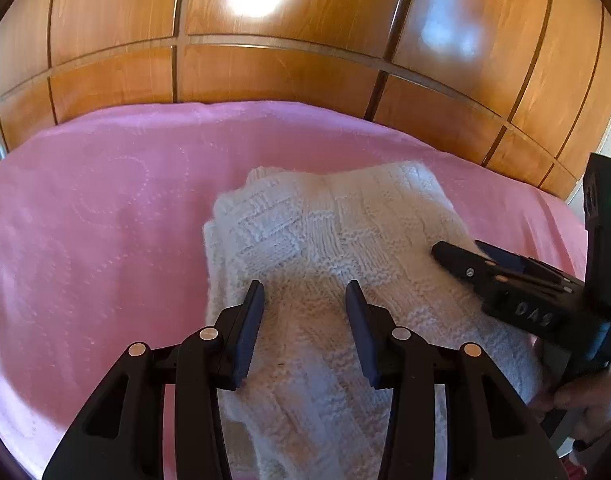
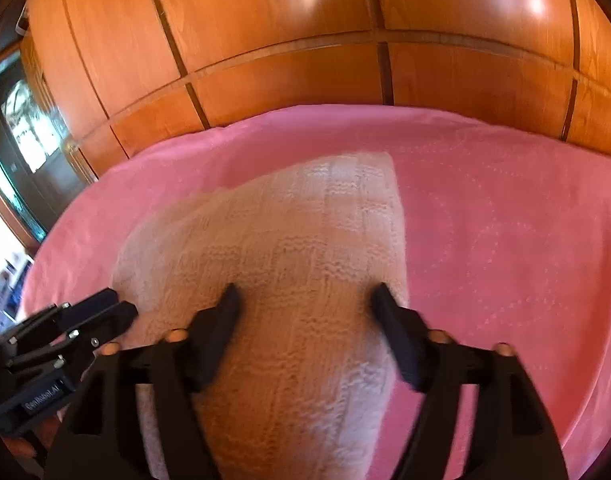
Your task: Fold small clothes
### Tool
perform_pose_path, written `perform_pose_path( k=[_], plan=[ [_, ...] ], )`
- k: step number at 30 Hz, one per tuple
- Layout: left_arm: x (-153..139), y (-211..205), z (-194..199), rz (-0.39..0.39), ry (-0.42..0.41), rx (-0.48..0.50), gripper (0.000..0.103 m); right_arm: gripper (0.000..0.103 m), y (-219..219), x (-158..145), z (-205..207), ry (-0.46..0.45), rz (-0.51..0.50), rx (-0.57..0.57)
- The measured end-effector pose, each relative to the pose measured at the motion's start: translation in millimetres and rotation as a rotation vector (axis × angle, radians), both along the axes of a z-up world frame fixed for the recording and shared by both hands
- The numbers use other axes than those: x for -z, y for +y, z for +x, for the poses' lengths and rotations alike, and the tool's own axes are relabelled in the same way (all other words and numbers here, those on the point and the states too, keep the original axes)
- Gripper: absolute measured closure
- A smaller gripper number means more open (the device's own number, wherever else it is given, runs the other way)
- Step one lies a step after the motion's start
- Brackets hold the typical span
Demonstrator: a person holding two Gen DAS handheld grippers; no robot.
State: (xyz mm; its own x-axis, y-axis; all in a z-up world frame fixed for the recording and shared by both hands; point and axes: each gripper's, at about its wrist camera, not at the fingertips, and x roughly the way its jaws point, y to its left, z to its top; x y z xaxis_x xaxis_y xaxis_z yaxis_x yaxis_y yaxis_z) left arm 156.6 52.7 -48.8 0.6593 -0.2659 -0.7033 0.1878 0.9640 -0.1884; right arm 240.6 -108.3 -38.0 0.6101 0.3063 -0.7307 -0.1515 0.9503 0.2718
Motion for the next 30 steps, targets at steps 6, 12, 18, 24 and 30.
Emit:
perform_pose_path(
  k=[6,12,18,24,30],
  plan=[
    [-4.1,6.6,-8.7,0.022,-0.033,-0.041,0.039,0.011,-18.4,4.1,4.7,0.048,0.11,-0.002],
    [-0.1,18.5,-8.4,0.025,-0.019,-0.062,0.033,0.007,-31.6,10.2,12.4,0.09,0.222,-0.05],
    [5.8,25.5,-4.8,0.017,-0.002,-0.059,0.028,0.005,-41.7,28.2,22.0,0.162,0.345,-0.106],
    [16.0,35.0,2.5,-0.055,0.035,-0.04,0.025,0.004,-41.2,43.5,29.0,0.215,0.476,-0.158],
    [51.8,69.7,23.2,-0.422,0.186,0.037,0.043,0.027,-23.8,43.5,35.0,0.247,0.478,-0.193]
  ],
)
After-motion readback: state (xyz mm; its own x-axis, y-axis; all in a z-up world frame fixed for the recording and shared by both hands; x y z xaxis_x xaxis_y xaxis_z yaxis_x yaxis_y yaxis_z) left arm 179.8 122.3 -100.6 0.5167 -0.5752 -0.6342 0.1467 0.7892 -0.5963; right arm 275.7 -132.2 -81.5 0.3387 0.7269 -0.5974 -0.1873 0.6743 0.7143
